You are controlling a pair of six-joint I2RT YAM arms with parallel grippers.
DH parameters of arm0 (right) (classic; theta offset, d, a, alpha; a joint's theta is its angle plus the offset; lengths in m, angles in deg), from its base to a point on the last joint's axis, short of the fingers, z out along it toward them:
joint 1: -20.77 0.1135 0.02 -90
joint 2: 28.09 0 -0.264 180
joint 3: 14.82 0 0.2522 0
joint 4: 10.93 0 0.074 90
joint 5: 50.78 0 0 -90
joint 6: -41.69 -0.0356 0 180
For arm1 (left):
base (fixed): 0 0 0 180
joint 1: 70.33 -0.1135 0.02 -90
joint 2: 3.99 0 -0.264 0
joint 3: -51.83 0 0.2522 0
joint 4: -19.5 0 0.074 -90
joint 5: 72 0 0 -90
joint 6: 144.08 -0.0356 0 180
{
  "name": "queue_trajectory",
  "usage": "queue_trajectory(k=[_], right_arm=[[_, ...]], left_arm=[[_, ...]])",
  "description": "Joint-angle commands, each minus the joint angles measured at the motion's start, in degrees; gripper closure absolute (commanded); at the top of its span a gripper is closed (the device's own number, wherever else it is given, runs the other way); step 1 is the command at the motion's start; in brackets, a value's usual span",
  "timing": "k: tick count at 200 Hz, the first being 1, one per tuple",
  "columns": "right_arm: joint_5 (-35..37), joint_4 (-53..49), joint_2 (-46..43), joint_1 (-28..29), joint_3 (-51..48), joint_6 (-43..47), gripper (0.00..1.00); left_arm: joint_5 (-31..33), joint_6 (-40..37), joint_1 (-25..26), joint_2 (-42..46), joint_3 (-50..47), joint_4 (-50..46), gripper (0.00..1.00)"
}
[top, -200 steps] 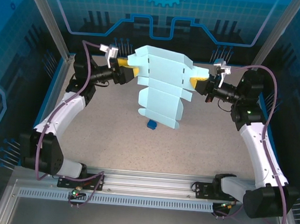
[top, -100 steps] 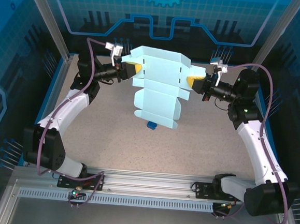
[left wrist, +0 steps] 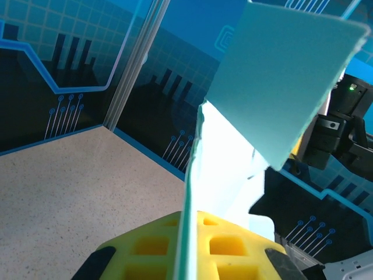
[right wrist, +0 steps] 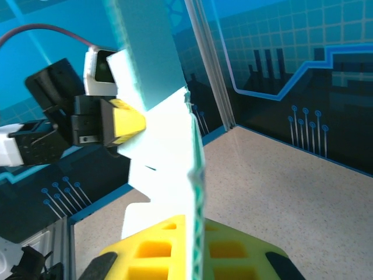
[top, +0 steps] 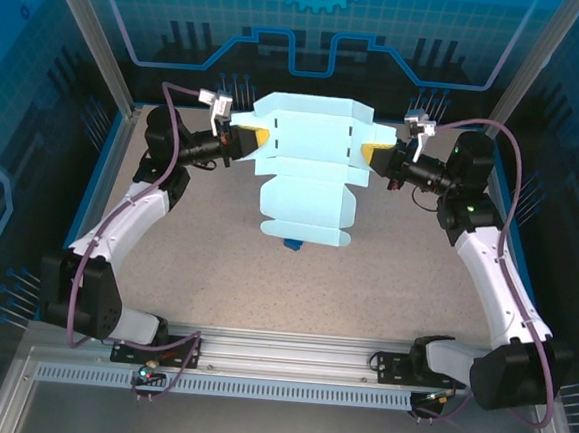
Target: Fold the paper box
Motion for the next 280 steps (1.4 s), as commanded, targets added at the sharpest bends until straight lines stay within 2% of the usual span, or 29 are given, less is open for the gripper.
queue_trajectory(k=[1, 19, 44, 73, 109, 155, 190, 209, 247, 280], right_arm=[[1.5, -3.2, 1.6, -0.3, -0.4, 2.7, 0.9], [2.3, -7.1, 2.1, -0.5, -0.7, 6.0, 0.81], [5.5, -16.3, 1.8, -1.6, 0.1, 13.4, 0.58], [16.2, -27.5, 0.5, -1.9, 4.3, 24.2, 0.39], [15.5, -33.3, 1.3, -1.0, 10.2, 33.0, 0.27], [9.6, -44.1, 8.1, 3.0, 19.9, 44.5, 0.2], [2.0, -52.7, 13.8, 5.5, 25.8, 51.0, 0.2], [-0.1, -54.4, 15.9, 5.8, 26.9, 52.5, 0.24], [-1.9, -56.4, 18.6, 5.1, 28.9, 53.6, 0.53], [-2.1, -55.9, 19.2, 4.2, 28.8, 53.4, 0.72]], left_arm=[[0.2, 0.2, 0.4, 1.8, -1.2, 0.1, 1.0], [0.3, -1.7, 0.5, 2.1, -2.1, -3.1, 1.0], [0.1, -9.1, 0.7, 2.9, -2.2, -11.8, 1.0], [-0.3, -19.5, 1.7, 2.6, 0.6, -24.2, 1.0], [-3.5, -28.1, 4.6, 0.2, 5.1, -33.7, 1.0], [-6.4, -38.5, 9.2, -4.8, 12.6, -45.7, 1.0], [-7.6, -40.1, 9.9, -7.2, 16.0, -47.3, 1.0], [-8.1, -41.0, 10.2, -7.6, 16.8, -47.9, 1.0], [-8.0, -42.6, 10.2, -7.7, 17.4, -49.1, 1.0], [-7.6, -42.9, 10.2, -8.2, 17.7, -49.1, 1.0]])
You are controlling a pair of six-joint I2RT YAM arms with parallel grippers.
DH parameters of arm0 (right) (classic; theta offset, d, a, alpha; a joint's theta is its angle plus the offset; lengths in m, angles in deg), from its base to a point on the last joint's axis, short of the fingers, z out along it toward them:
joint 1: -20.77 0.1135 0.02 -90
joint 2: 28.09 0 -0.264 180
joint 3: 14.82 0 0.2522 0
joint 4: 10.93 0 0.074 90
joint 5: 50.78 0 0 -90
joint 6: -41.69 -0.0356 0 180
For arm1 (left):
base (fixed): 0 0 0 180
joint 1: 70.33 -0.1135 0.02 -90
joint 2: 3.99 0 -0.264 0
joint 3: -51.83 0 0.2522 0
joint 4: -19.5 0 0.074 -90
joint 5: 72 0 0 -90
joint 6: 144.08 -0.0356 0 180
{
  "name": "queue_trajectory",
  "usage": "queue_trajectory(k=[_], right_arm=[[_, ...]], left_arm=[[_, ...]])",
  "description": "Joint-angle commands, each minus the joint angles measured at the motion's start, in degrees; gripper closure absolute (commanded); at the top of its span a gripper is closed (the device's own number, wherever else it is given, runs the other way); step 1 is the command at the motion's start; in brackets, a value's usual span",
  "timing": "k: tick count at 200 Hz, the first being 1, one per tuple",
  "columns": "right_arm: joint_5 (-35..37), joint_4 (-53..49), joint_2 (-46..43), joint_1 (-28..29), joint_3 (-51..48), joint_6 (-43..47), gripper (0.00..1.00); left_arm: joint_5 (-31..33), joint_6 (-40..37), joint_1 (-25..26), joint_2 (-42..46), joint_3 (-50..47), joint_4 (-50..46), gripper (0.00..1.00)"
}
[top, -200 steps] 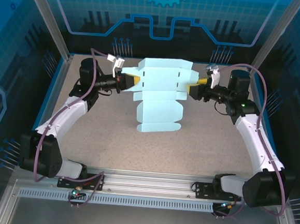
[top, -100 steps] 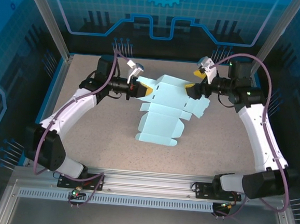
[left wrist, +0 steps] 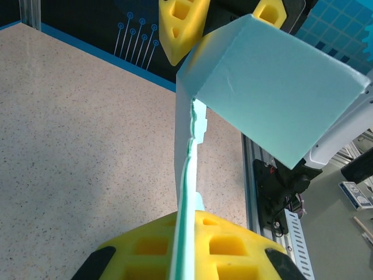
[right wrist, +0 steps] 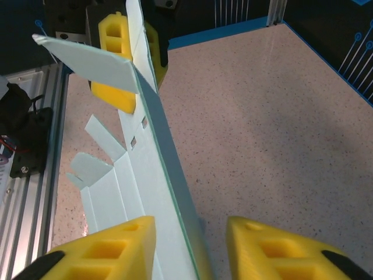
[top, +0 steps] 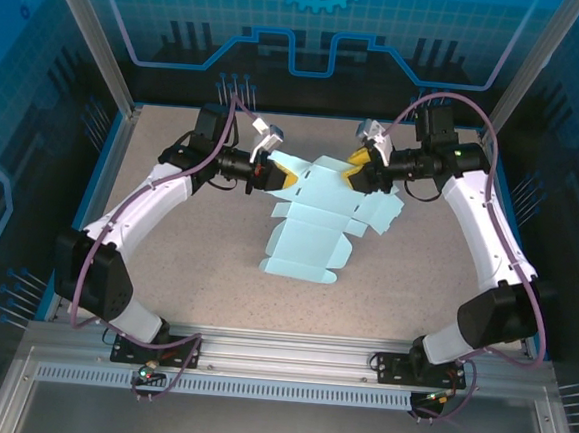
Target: Fold the paper box
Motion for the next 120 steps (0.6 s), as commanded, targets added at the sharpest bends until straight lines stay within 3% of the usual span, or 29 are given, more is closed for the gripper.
queue_trajectory(k=[1, 31, 40, 60, 120], right_arm=[[-2.7, -2.4, 0.7, -0.7, 1.3, 0.7, 0.73], [-0.2, -0.9, 0.4, -1.7, -0.5, -1.1, 0.96], [0.4, 0.1, -0.1, -2.2, -1.7, -2.2, 1.0], [1.1, 2.6, -1.7, -3.8, -5.2, -5.2, 1.0], [2.4, 6.2, -3.6, -4.6, -10.9, -11.1, 1.0]], left_arm=[[-2.4, -2.1, 0.3, -0.7, 2.5, -0.6, 1.0], [-1.7, -0.8, 0.3, -1.5, 2.1, 0.8, 1.0], [-1.2, 0.2, 0.3, -1.8, 1.5, 1.9, 0.9], [0.2, 2.7, 0.3, -3.0, -0.4, 5.1, 0.81], [3.9, 8.3, 0.6, -9.0, -0.6, 11.8, 0.7]])
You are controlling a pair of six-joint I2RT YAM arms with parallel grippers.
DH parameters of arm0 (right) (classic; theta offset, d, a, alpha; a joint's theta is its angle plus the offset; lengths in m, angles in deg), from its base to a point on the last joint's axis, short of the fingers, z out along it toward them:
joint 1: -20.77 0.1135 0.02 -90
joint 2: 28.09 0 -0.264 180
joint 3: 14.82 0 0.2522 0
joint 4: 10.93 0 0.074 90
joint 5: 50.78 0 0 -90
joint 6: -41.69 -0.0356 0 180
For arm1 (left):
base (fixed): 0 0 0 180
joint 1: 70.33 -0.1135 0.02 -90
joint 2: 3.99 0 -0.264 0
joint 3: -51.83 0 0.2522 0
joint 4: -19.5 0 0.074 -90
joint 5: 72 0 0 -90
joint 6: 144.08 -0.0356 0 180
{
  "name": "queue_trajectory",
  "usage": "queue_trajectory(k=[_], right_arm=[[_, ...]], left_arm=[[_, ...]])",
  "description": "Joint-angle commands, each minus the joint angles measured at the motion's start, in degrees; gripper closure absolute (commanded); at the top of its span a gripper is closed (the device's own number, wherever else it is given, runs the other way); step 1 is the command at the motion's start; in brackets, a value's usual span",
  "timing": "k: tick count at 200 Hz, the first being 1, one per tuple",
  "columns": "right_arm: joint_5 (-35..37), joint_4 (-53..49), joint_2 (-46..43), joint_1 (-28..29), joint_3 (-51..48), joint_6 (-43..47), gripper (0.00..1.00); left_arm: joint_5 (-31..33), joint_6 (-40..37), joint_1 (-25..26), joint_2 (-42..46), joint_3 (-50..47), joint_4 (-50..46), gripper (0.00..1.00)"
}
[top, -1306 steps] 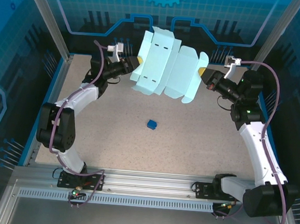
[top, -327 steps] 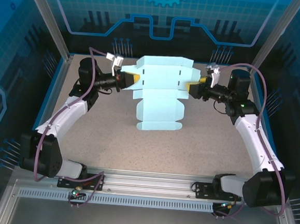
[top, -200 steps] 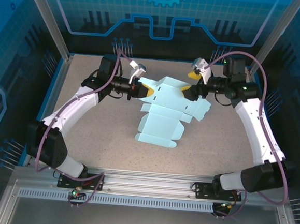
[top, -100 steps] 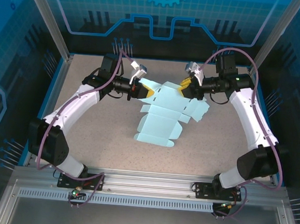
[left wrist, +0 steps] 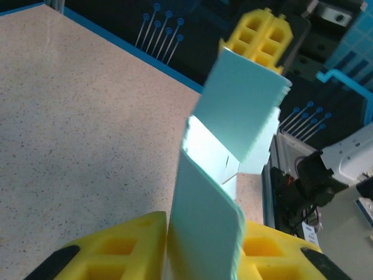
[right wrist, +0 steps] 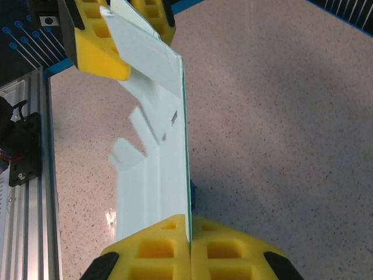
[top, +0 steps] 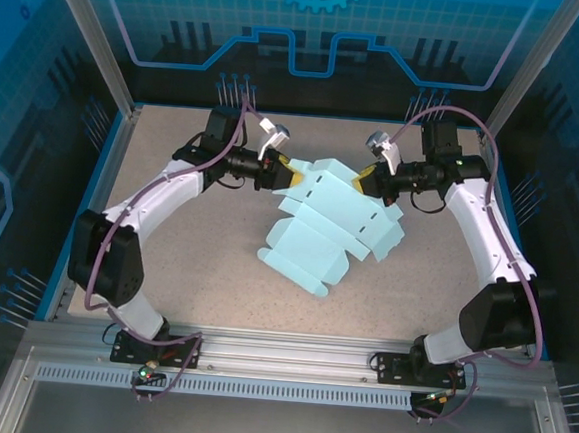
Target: Fold the paper box
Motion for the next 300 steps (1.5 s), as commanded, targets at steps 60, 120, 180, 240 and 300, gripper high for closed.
queue_trajectory(k=[60, 120, 180, 240, 300], right_arm=[[0.7, 6.7, -2.5, -0.7, -4.0, -9.5, 1.0], [3.5, 5.8, -3.0, -0.9, -4.2, -10.0, 1.0], [2.5, 5.6, -3.1, -0.9, -4.0, -11.9, 1.0], [1.8, 5.4, -3.3, -0.2, -3.8, -11.4, 1.0], [3.6, 5.3, -4.3, 0.6, -4.0, -11.0, 1.0]], left_arm=[[3.9, 2.6, 0.7, -5.0, 1.0, 4.2, 0.6], [15.2, 4.9, -0.3, 0.5, -7.4, 9.6, 0.34], [16.3, 10.3, -0.4, 8.3, -18.1, 20.0, 0.25], [16.2, 5.7, 0.4, 4.7, -11.3, 14.3, 0.28], [17.7, 5.2, 0.4, 7.4, -13.2, 12.8, 0.32]])
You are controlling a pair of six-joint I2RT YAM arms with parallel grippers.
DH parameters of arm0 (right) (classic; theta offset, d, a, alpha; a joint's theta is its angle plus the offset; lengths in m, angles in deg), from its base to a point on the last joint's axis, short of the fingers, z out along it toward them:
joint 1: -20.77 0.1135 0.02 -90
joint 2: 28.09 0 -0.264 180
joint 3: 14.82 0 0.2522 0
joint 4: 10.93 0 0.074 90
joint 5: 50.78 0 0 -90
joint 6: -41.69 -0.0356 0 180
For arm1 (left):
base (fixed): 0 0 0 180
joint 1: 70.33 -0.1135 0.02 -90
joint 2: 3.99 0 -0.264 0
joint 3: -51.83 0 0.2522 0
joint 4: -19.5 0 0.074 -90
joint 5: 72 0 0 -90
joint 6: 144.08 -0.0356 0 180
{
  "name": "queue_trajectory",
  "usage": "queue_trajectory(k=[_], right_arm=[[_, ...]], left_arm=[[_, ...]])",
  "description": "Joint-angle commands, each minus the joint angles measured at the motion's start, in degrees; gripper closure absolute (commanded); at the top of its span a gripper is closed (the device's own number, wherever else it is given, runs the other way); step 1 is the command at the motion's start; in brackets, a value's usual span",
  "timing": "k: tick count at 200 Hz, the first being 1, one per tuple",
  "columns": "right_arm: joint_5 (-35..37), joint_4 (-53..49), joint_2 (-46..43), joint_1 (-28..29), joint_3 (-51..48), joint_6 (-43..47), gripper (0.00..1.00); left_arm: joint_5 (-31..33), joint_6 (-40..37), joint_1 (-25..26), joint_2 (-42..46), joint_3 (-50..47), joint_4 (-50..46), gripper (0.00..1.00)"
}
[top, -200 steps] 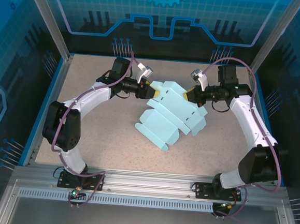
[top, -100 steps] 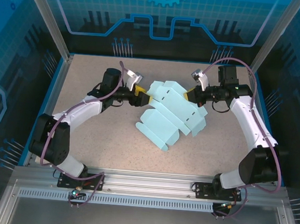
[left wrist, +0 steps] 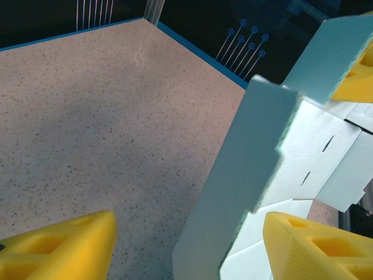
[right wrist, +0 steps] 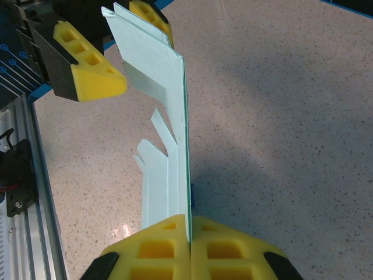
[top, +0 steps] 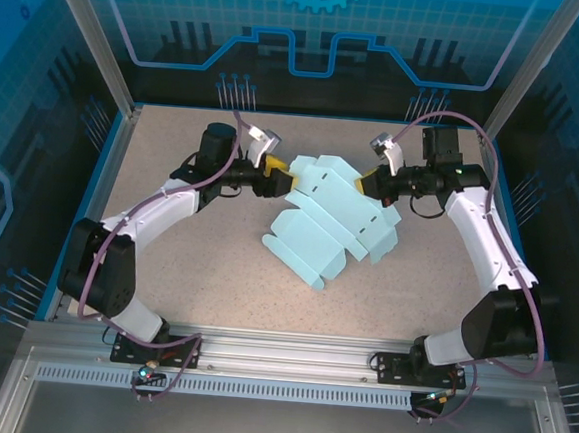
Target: Fold the paper box
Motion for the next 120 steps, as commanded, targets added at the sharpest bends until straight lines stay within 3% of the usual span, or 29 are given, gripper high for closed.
queue_trajectory(k=[1, 64, 83, 120], right_arm=[[0.3, -0.4, -1.5, 0.7, 0.4, -0.3, 1.0], [2.0, -0.7, -2.0, 1.3, 1.5, -1.2, 1.0], [2.6, -0.4, -1.8, 1.5, 1.3, -1.1, 1.0], [6.5, 0.3, -0.9, 3.4, 1.1, 0.5, 1.0]], left_arm=[[1.3, -1.8, 0.3, 2.0, -0.5, -1.9, 0.32], [11.2, 5.7, 0.4, 10.1, -11.7, 7.0, 0.3], [9.7, 7.0, 0.4, 8.9, -13.6, 11.1, 0.24], [2.9, 4.1, 0.6, 1.9, -7.2, 8.0, 0.24]])
